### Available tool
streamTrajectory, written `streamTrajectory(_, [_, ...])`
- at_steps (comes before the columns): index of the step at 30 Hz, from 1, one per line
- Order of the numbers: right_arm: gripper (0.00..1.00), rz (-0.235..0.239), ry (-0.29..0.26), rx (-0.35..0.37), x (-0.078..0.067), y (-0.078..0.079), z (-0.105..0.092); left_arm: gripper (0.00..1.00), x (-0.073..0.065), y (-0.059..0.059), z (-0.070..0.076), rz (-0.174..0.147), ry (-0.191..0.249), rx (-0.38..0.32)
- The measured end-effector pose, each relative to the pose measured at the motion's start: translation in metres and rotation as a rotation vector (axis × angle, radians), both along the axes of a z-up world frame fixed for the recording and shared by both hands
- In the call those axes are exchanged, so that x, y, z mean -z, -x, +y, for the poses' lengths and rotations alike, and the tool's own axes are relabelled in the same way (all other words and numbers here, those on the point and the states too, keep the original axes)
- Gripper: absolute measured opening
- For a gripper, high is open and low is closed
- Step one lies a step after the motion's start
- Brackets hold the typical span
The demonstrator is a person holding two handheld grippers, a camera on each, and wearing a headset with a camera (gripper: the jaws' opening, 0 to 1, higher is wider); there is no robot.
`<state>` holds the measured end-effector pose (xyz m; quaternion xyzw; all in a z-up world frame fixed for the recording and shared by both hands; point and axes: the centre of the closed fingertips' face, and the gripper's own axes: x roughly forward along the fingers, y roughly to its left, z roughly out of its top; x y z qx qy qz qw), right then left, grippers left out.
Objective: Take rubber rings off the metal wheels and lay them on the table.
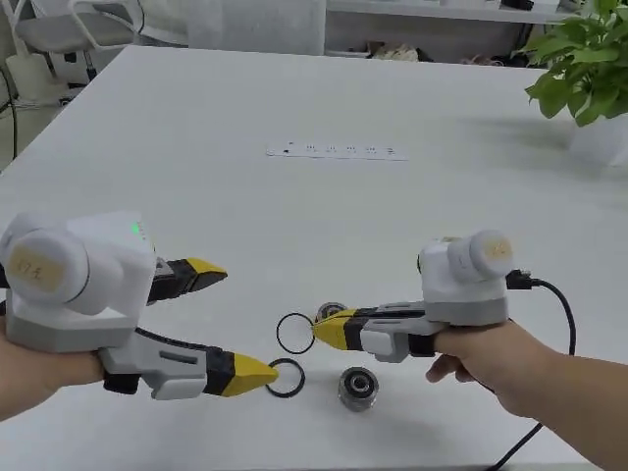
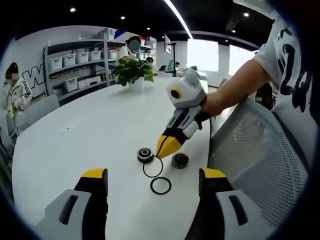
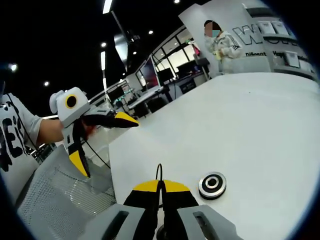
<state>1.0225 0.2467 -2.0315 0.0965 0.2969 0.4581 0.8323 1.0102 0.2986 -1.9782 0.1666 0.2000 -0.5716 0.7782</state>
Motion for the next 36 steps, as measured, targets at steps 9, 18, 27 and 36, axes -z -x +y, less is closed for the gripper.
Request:
streamTrajectory(9, [0.00, 0.035, 0.005, -0.049, 0.008, 0.009, 0.011, 0.74, 0.001, 0.002, 0.009, 0.003, -0.004, -0.013])
streamTrajectory(18, [0.00, 0.078, 0.018, -0.101, 0.019, 0.019, 0.021, 0.74, 0.002, 0.001, 0.014, 0.001, -0.007, -0.020])
streamTrajectory(27, [0.00, 0.112, 0.036, -0.104, 0.029, 0.022, 0.019, 0.74, 0.007, 0.003, 0.014, 0.011, -0.012, -0.018])
streamTrajectory(36, [0.00, 0.119, 0.058, -0.091, 0.035, 0.019, 0.017, 0.73, 0.008, 0.002, 0.015, 0.014, -0.019, -0.018])
